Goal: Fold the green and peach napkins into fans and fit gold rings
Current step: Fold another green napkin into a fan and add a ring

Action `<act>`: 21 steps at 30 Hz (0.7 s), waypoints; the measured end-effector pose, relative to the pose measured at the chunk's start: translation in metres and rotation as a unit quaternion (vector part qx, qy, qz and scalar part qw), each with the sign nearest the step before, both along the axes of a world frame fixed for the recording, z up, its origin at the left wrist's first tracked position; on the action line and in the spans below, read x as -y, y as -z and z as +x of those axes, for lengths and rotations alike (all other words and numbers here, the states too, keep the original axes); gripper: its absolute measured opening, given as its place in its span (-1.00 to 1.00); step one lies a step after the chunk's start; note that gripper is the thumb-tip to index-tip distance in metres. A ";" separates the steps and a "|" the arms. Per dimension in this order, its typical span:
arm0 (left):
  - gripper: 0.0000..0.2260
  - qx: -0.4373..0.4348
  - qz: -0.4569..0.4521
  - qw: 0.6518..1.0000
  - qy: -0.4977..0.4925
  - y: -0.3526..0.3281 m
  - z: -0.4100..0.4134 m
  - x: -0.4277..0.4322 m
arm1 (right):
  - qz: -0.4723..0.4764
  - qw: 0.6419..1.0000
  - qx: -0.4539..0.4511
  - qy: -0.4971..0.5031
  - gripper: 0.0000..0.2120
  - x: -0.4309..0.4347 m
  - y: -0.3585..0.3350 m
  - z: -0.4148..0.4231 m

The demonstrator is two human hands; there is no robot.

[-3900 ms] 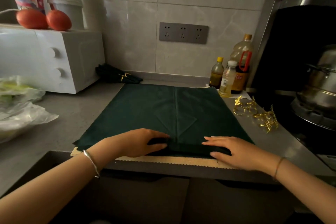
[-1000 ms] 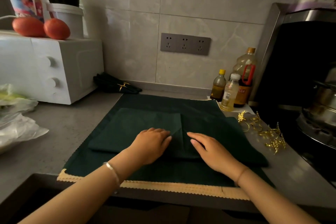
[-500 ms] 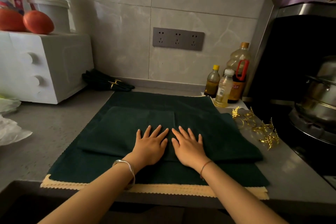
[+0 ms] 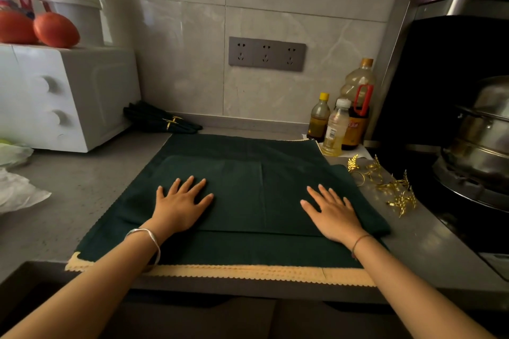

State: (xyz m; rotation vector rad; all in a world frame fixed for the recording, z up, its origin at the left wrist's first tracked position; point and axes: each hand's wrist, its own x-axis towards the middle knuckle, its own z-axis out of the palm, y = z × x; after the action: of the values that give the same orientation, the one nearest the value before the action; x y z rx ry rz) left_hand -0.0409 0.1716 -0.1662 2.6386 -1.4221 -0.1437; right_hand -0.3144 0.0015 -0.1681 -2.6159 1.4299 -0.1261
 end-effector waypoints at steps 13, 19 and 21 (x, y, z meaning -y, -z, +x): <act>-0.42 -0.015 -0.013 0.998 -0.063 -0.002 0.016 -0.010 | 0.031 0.997 -0.024 0.060 -0.38 0.026 -0.006 -0.032; -0.53 0.001 -0.034 0.998 -0.050 -0.002 0.026 -0.015 | 0.053 0.996 0.060 -0.038 -0.41 0.004 -0.025 0.013; -0.48 0.024 -0.043 0.997 -0.057 -0.001 0.030 -0.020 | 0.056 0.993 0.073 -0.080 -0.42 0.001 -0.032 0.039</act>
State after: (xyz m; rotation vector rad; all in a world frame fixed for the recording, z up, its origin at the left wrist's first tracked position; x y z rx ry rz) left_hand -0.0105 0.1916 -0.1648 2.6601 -1.2575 -0.0062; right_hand -0.2753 0.0003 -0.1365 -2.5588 1.1432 -0.2061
